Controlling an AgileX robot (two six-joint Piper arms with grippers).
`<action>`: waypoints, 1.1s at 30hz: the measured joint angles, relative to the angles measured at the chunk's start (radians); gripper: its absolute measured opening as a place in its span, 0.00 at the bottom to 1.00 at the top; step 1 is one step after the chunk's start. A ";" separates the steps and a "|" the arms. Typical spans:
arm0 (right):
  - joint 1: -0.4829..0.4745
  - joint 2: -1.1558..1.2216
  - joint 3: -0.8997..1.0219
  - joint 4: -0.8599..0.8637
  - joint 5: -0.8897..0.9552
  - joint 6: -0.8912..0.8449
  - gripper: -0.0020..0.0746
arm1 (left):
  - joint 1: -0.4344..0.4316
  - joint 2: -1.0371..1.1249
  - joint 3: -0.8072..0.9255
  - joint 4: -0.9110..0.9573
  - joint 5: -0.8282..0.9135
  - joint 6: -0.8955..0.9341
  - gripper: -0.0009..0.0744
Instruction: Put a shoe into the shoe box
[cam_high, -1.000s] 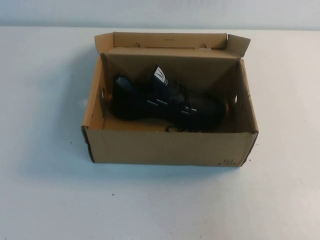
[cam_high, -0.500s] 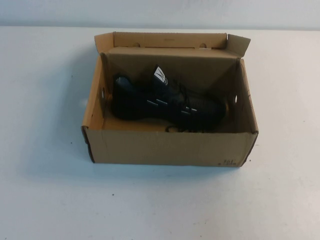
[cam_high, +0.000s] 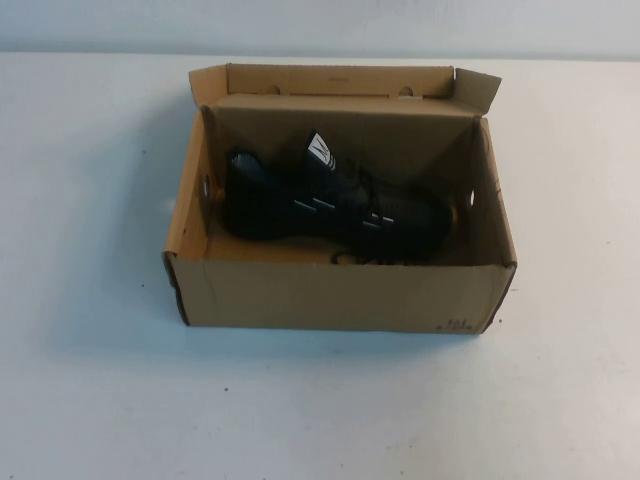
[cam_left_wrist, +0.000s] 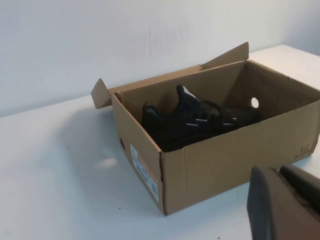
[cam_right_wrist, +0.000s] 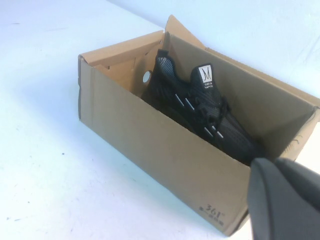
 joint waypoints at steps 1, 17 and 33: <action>0.000 0.000 0.000 0.000 0.000 0.000 0.01 | 0.000 0.000 0.000 0.000 0.002 0.000 0.01; 0.000 0.000 0.000 0.004 0.000 0.000 0.01 | 0.000 0.000 0.150 0.094 -0.041 0.000 0.01; 0.000 0.000 0.000 0.006 0.000 0.000 0.01 | 0.003 -0.018 0.543 0.111 -0.650 -0.082 0.01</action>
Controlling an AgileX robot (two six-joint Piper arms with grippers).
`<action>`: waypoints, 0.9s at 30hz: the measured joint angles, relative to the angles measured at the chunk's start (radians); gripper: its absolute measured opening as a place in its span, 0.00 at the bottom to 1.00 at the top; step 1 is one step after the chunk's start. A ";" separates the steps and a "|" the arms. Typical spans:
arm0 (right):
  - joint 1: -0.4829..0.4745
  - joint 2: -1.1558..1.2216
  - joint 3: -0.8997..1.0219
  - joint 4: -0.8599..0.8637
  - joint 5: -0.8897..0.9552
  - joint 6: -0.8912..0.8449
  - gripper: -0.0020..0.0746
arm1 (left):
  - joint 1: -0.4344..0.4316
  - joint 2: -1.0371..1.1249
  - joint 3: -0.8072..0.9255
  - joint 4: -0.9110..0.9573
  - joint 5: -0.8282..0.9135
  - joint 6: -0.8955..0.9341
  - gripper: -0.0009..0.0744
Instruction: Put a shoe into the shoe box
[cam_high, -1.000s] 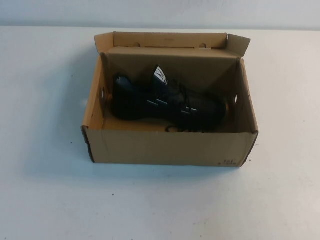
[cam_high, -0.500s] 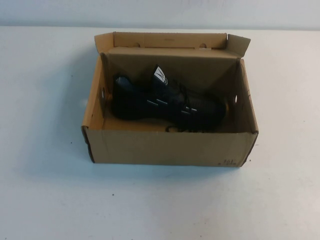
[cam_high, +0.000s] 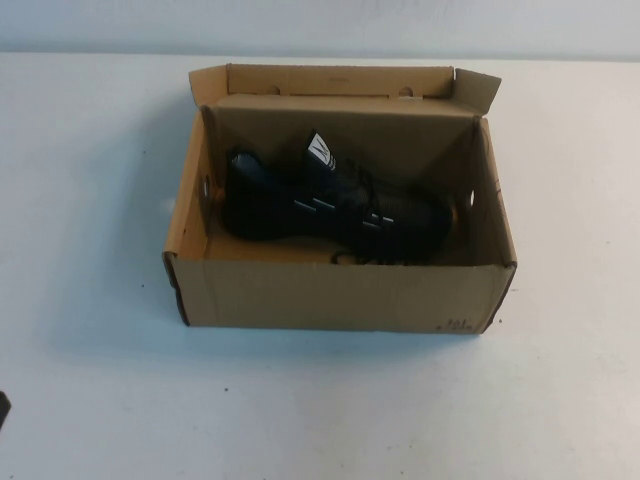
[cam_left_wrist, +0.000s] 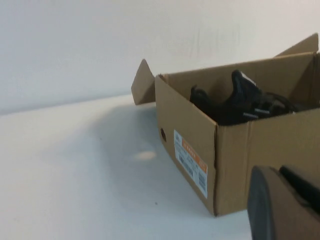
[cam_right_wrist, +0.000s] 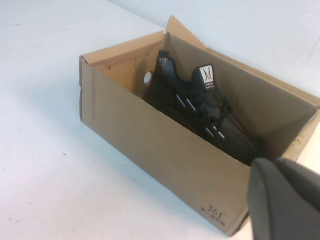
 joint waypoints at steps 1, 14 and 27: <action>0.000 0.000 0.000 0.000 0.000 0.000 0.01 | 0.000 0.000 0.013 0.000 -0.002 -0.005 0.01; 0.000 -0.001 0.002 0.004 0.000 0.000 0.01 | 0.007 0.000 0.047 0.019 0.104 -0.130 0.01; 0.000 -0.001 0.005 0.006 0.000 0.000 0.01 | 0.007 0.000 0.047 0.099 0.250 -0.239 0.01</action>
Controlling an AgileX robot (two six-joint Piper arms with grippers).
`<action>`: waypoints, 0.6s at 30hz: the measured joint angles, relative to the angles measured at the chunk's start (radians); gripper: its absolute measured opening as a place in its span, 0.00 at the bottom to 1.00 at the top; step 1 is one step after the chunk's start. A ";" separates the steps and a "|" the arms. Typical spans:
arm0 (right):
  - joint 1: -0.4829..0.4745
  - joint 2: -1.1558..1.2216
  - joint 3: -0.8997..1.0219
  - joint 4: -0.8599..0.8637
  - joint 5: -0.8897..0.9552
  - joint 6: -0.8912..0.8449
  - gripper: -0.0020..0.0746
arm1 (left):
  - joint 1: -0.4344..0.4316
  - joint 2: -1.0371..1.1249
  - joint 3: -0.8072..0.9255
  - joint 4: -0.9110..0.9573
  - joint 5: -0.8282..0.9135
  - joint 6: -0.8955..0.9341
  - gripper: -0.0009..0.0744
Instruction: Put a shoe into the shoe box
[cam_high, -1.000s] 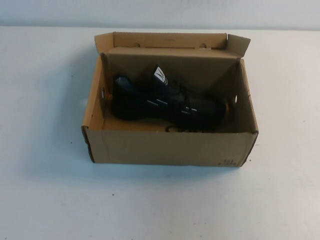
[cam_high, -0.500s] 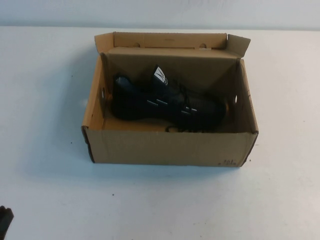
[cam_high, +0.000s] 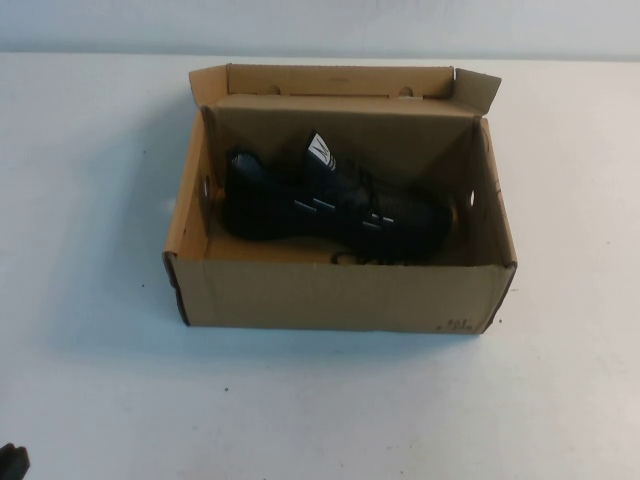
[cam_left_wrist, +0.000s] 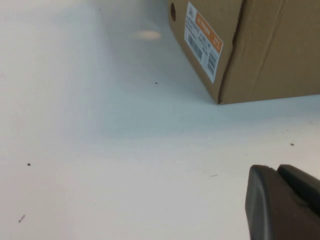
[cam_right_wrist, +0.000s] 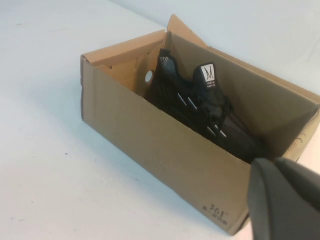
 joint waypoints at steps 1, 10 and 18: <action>0.000 0.000 0.000 0.000 0.000 0.000 0.01 | 0.000 0.000 0.000 0.000 0.000 0.000 0.01; 0.000 0.000 0.000 0.000 0.000 0.000 0.01 | 0.000 0.000 0.000 0.002 0.001 0.000 0.01; 0.000 0.000 0.000 0.000 0.000 0.000 0.01 | 0.000 0.000 0.000 0.006 0.001 0.000 0.01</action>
